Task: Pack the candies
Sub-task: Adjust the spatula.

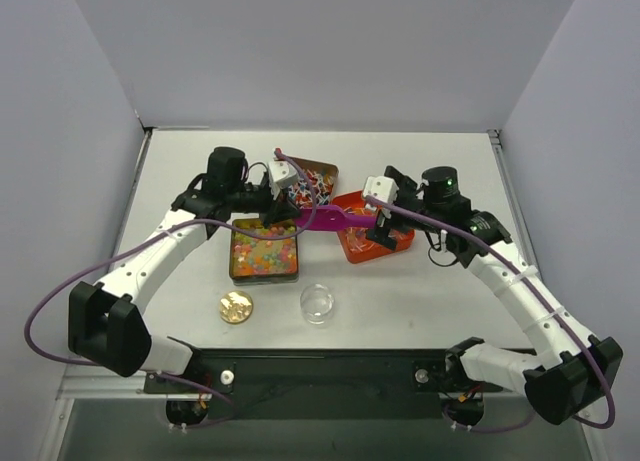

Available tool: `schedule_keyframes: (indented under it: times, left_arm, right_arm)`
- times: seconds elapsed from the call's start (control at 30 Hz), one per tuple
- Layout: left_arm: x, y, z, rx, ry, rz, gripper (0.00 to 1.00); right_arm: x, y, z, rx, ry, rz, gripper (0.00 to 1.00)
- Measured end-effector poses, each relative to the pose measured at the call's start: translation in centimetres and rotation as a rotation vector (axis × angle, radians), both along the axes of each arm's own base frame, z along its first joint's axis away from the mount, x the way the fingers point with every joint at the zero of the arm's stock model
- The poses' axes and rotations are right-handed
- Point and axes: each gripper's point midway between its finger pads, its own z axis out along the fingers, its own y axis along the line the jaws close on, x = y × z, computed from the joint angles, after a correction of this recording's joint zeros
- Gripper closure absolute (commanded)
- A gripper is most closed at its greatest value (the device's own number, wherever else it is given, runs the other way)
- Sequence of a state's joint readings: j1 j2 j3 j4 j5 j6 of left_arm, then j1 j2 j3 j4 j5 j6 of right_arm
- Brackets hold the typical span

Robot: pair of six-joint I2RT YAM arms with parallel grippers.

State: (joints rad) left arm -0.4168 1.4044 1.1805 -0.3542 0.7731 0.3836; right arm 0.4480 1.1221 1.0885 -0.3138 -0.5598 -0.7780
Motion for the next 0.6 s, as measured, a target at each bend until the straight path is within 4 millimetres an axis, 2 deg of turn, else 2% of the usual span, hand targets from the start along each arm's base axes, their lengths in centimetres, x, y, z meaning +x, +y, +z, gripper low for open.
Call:
schedule_keyframes:
  times: [0.07,0.23,0.37,0.4,0.47,0.6]
  left_arm:
    - [-0.3,0.0,-0.2,-0.002,0.033,0.006,1.00]
    - [-0.3,-0.2,0.1,-0.009,0.093,0.008,1.00]
    - [0.0,-0.4,0.3,-0.007,0.121,0.003,1.00]
    - [0.0,-0.4,0.3,-0.005,0.129,0.000,1.00]
    - [-0.2,-0.3,0.0,0.000,0.144,-0.002,1.00]
    - [-0.5,-0.3,-0.2,0.005,0.163,-0.005,1.00]
  right_arm:
    - [0.9,0.5,-0.3,-0.002,-0.049,0.006,0.02]
    - [1.1,0.8,-1.4,-0.031,-0.103,0.052,0.09]
    - [1.1,1.2,-1.7,-0.045,-0.120,0.096,0.19]
    - [1.1,1.3,-1.9,-0.049,-0.119,0.106,0.25]
    - [1.2,1.4,-2.3,-0.060,-0.117,0.123,0.28]
    - [1.5,1.6,-3.1,-0.090,-0.127,0.150,0.42]
